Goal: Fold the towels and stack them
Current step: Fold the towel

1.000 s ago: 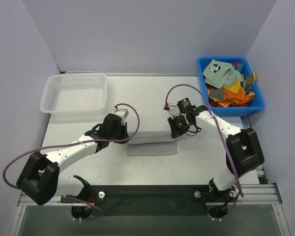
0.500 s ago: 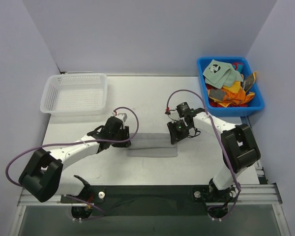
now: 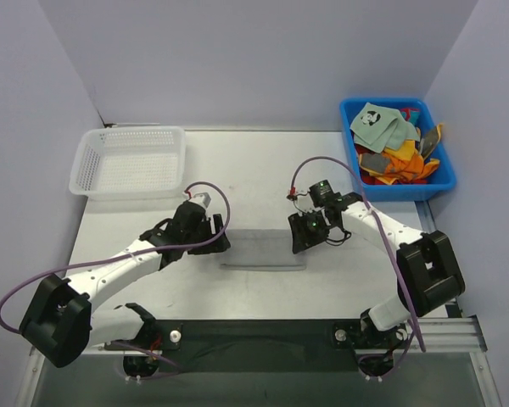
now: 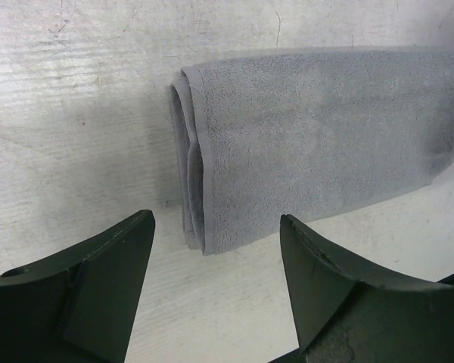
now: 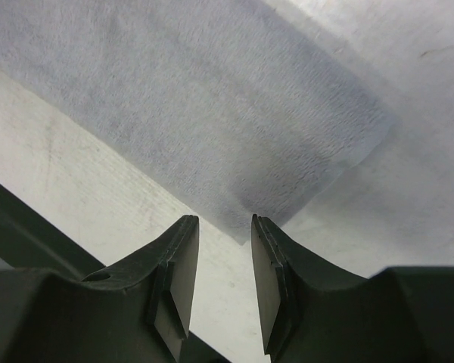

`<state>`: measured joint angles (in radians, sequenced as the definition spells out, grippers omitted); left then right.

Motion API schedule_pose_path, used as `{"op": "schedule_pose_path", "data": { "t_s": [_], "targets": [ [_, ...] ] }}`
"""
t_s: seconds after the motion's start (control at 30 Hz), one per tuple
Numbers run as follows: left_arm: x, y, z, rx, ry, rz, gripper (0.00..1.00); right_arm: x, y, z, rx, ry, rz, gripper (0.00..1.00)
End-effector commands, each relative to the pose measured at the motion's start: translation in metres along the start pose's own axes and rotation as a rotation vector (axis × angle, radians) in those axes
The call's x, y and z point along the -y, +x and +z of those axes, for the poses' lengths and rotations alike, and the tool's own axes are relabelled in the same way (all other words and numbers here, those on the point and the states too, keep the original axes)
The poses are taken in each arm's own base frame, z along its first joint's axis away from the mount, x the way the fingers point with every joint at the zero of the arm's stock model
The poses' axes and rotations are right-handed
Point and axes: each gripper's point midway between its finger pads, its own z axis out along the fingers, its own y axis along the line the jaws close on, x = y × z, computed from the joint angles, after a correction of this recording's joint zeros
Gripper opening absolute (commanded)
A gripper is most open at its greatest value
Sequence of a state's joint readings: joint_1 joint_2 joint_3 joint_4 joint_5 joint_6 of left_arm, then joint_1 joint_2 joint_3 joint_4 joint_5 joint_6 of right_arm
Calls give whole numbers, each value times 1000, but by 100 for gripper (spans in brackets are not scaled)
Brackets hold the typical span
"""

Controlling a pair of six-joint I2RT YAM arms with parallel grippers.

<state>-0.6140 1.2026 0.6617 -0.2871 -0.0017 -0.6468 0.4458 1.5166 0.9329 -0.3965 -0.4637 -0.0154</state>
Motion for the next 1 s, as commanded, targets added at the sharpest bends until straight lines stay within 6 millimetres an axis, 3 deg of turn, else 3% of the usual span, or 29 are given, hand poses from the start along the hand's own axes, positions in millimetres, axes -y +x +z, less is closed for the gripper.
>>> {"op": "schedule_pose_path", "data": {
  "t_s": [0.0, 0.17, 0.23, 0.4, 0.57, 0.73, 0.97],
  "targets": [
    [4, 2, -2, -6, 4, -58, 78, -16, 24, -2, -61, -55, 74, 34],
    [8, 12, 4, -31, 1, -71, 79, -8, 47, 7, -119, -11, 148, 34],
    [8, 14, 6, -35, -8, -71, 78, -6, 47, 6, -114, 1, 158, 34],
    [6, 22, 11, -57, -29, -77, 69, -9, 27, -9, -4, 28, 174, 34],
    [4, 32, 20, -89, -50, -75, 61, 5, 13, -18, 102, 125, 234, 41],
    [0, 41, 27, -115, -79, -66, 56, 8, 19, -8, 139, 133, 386, 50],
    [-4, 43, 29, -115, -92, -68, 48, 12, 27, 11, 147, 109, 494, 51]
  ]
}}
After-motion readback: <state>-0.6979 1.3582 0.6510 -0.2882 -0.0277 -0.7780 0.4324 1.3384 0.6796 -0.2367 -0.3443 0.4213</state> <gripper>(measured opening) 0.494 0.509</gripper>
